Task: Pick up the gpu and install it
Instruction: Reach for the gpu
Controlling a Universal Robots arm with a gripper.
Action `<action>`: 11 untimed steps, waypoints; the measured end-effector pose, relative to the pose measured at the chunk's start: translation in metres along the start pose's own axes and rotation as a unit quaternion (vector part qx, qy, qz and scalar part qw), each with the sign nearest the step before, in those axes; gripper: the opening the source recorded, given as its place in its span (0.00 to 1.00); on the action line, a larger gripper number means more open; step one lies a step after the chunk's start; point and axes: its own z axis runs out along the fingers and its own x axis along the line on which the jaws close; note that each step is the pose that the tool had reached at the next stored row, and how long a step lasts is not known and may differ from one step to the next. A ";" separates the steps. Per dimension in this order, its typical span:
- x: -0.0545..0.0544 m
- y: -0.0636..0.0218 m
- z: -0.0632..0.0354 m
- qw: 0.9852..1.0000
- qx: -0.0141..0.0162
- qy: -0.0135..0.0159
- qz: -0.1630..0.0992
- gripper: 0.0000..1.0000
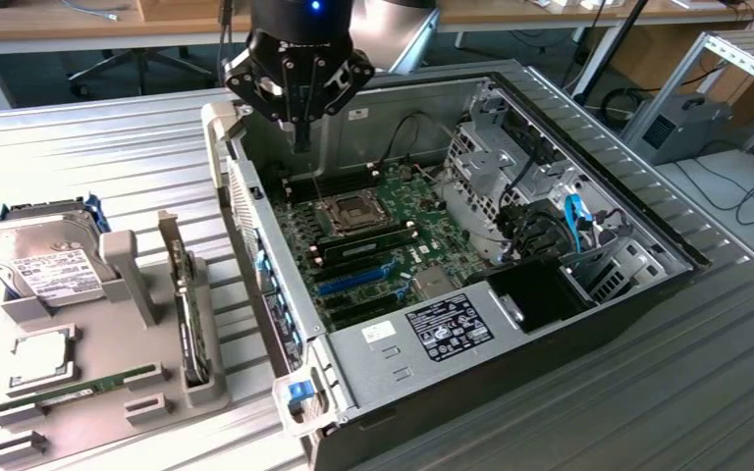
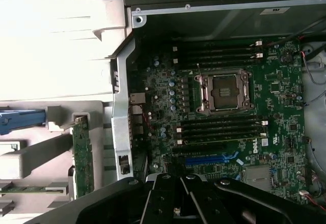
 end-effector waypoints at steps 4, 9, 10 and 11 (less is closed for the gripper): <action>0.001 -0.0001 0.0000 1.000 0.000 0.000 0.000 0.11; 0.003 -0.0002 0.0000 1.000 0.000 0.000 0.000 0.11; 0.004 -0.0003 0.0001 1.000 0.000 0.000 0.000 0.11; 0.004 -0.0003 0.0001 1.000 0.000 0.000 0.000 0.11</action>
